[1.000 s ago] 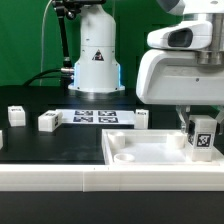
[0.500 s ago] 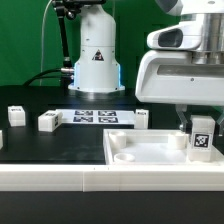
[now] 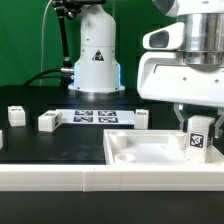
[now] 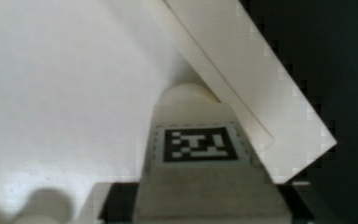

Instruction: Assemble one leg

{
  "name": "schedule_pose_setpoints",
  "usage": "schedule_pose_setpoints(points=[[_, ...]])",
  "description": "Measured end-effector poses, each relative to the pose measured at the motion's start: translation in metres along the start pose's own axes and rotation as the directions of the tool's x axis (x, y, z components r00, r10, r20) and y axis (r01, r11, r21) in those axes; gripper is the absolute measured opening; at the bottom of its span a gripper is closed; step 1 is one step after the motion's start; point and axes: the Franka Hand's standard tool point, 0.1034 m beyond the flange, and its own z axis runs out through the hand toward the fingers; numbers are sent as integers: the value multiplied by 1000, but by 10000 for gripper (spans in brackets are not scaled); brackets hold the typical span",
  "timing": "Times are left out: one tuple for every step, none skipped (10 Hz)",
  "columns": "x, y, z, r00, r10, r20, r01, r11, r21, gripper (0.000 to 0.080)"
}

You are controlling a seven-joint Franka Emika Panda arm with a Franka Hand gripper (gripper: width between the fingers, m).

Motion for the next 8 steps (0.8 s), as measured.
schedule_pose_setpoints(points=[[0,0,0,991,132,6,-132,991,-13,291],[2,0,0,981,191,10,-191,981,-17,291],[3,0,0,972,233,17,-233,972,-14,291],[4,1,0,952,306,27,-306,952,-16,291],[4,1,0,941,338,31,-338,941,-16,291],[3,0,0,934,355,31,-355,935,-16,301],[3,0,0,939,344,31,-343,939,-16,301],[3,0,0,949,313,31,-312,950,-13,519]])
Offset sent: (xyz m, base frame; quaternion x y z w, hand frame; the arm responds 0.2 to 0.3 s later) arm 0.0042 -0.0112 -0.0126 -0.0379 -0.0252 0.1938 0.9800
